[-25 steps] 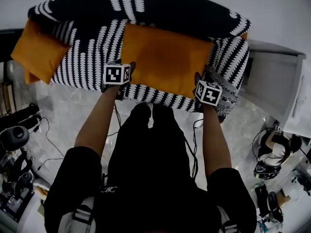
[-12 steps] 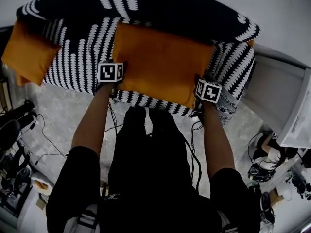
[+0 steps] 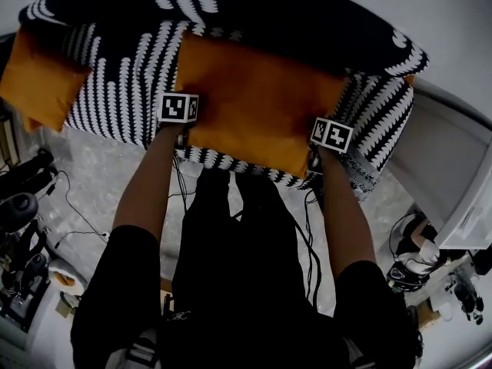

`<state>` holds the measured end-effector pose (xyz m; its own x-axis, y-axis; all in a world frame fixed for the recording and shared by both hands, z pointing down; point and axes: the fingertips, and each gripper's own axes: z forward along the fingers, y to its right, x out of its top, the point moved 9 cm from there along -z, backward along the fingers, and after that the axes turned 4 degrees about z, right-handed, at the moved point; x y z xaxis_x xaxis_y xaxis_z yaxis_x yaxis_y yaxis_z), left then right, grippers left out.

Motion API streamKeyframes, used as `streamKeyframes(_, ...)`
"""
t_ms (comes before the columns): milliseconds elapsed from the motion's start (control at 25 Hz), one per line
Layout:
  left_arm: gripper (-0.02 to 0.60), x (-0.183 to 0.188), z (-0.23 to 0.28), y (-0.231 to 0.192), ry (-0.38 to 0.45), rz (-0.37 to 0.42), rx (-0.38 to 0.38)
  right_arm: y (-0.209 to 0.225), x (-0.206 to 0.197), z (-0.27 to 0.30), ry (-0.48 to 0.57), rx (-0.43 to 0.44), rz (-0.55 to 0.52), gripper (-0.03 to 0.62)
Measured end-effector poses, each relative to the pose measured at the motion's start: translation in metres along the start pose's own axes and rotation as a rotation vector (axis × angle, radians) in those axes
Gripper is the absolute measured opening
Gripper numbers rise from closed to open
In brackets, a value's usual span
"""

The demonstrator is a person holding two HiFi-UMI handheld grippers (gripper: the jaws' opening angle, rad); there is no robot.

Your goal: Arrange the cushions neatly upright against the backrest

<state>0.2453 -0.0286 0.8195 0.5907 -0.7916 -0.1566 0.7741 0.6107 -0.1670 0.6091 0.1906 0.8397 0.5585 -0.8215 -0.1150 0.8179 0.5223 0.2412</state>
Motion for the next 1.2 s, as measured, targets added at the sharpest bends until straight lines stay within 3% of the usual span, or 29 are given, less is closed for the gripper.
streamKeyframes(120,0.194,0.003,0.000,0.002,-0.020,-0.003,-0.035,-0.008,0.004,0.004,-0.031,-0.006,-0.057,0.127)
streamKeyframes(240,0.052,0.006,-0.011,0.005,-0.015,0.004,-0.093,-0.019,0.010,-0.009,-0.052,-0.019,-0.113,0.046)
streamKeyframes(320,0.023,0.008,-0.024,0.003,0.010,0.020,-0.118,-0.021,0.011,-0.017,-0.046,-0.012,-0.102,0.020)
streamKeyframes(520,0.015,0.007,-0.057,0.005,0.099,0.053,-0.156,-0.025,0.011,-0.050,0.016,0.020,-0.037,0.017)
streamKeyframes(680,0.014,0.012,-0.089,0.002,0.193,0.032,-0.185,-0.035,0.018,-0.086,0.111,0.060,-0.037,0.015)
streamKeyframes(1200,0.014,0.052,-0.210,-0.059,0.476,0.027,-0.118,-0.136,0.071,-0.180,0.388,0.204,-0.104,0.015)
